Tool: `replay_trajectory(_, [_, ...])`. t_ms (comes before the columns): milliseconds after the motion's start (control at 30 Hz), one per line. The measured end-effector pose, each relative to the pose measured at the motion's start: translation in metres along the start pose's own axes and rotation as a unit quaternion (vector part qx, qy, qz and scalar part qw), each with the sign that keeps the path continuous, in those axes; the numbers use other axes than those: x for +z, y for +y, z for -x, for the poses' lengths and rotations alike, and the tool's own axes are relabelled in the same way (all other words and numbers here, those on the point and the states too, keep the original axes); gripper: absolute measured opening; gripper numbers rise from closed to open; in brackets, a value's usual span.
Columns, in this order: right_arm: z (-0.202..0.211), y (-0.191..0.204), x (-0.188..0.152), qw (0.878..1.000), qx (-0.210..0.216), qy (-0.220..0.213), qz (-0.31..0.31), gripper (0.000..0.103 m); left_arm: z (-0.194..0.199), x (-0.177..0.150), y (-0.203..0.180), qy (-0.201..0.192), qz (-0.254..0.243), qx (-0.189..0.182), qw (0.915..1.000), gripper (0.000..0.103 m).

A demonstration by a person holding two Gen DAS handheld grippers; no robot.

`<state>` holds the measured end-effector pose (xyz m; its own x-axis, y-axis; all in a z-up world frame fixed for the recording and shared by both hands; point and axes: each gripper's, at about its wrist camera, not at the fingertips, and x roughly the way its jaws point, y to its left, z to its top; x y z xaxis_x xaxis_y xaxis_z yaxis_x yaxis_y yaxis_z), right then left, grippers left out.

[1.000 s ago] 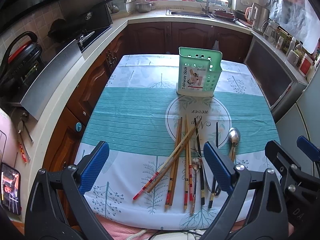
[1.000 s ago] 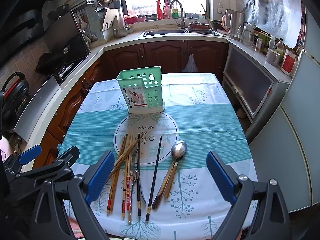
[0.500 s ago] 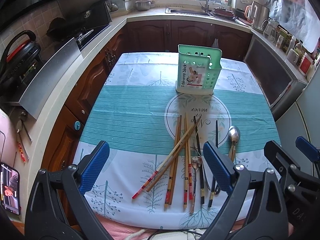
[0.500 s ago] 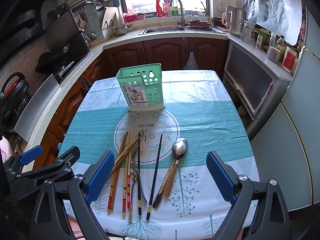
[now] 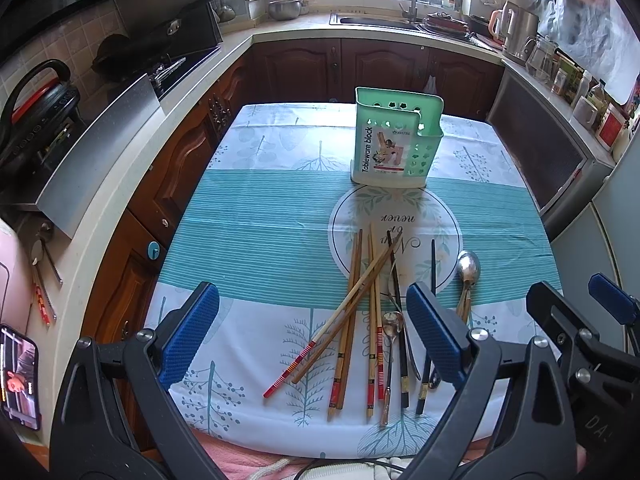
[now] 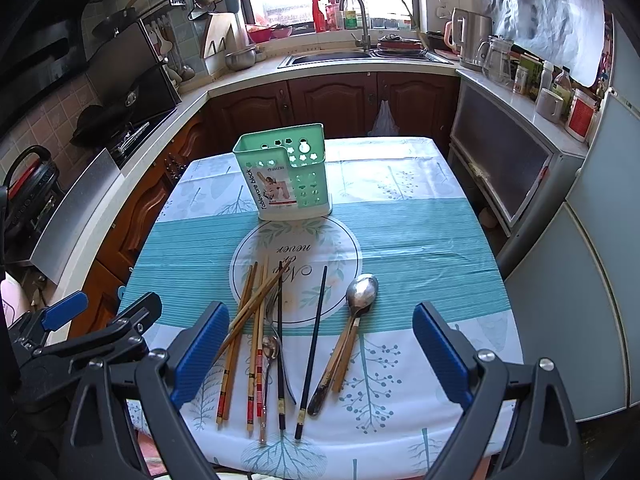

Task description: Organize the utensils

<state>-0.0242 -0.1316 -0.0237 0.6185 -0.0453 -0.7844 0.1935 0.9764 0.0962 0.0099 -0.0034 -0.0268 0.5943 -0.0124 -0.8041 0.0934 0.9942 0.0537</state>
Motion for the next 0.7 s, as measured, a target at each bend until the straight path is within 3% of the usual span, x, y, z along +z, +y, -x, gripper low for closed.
replay_trajectory(700, [-0.002, 0.0005, -0.0006, 1.0, 0.012, 0.005, -0.005, 0.094, -0.0007, -0.001, -0.0003, -0.001, 0.0, 0.003, 1.0, 0.094])
